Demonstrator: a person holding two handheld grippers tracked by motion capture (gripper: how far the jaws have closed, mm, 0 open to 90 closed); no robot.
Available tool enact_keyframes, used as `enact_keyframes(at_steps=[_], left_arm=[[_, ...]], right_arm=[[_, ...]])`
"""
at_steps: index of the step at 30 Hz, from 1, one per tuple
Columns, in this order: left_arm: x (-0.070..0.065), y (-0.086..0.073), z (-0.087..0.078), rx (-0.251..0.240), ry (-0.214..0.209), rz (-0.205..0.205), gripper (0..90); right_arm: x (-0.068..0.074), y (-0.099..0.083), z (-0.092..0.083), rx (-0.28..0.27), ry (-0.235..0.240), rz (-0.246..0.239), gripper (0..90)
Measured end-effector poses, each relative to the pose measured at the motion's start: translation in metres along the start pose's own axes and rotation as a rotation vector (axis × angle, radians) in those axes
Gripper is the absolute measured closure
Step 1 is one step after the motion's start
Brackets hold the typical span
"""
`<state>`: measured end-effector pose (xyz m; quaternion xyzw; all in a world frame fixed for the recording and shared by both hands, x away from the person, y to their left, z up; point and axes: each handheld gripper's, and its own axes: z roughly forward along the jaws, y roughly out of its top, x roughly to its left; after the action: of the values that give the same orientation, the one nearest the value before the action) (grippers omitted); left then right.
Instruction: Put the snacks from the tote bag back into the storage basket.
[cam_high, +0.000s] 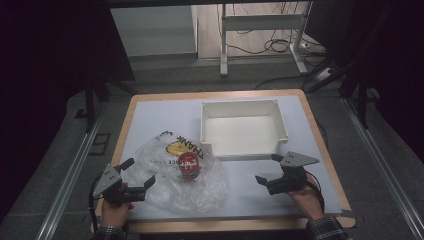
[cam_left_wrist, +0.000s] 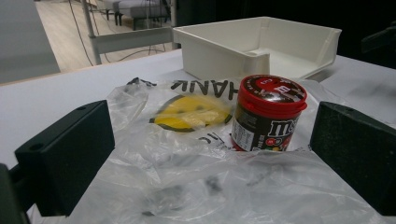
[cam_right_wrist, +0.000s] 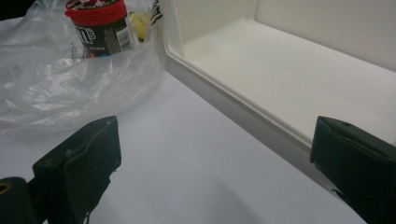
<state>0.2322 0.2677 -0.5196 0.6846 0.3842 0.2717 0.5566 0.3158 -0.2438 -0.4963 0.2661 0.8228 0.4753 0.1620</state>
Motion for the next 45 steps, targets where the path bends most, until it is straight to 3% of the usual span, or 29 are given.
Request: enact_keyframes(at_steps=[5, 19, 23, 45], left_arm=[[0.0, 0.0, -0.001, -0.004, 0.001, 0.003, 0.0], [-0.002, 0.0, -0.001, -0.004, 0.012, 0.022, 0.0], [-0.002, 0.0, -0.001, -0.001, 0.015, 0.026, 0.0], [-0.004, 0.001, -0.001, -0.011, 0.022, 0.034, 0.0]], right_arm=[[0.002, 0.002, 0.003, -0.026, 0.017, 0.004, 2.2], [0.008, 0.009, 0.009, -0.025, 0.029, -0.018, 2.2], [0.01, 0.012, 0.011, -0.05, 0.042, -0.01, 2.2], [0.018, 0.022, 0.027, -0.066, 0.109, -0.01, 2.2]])
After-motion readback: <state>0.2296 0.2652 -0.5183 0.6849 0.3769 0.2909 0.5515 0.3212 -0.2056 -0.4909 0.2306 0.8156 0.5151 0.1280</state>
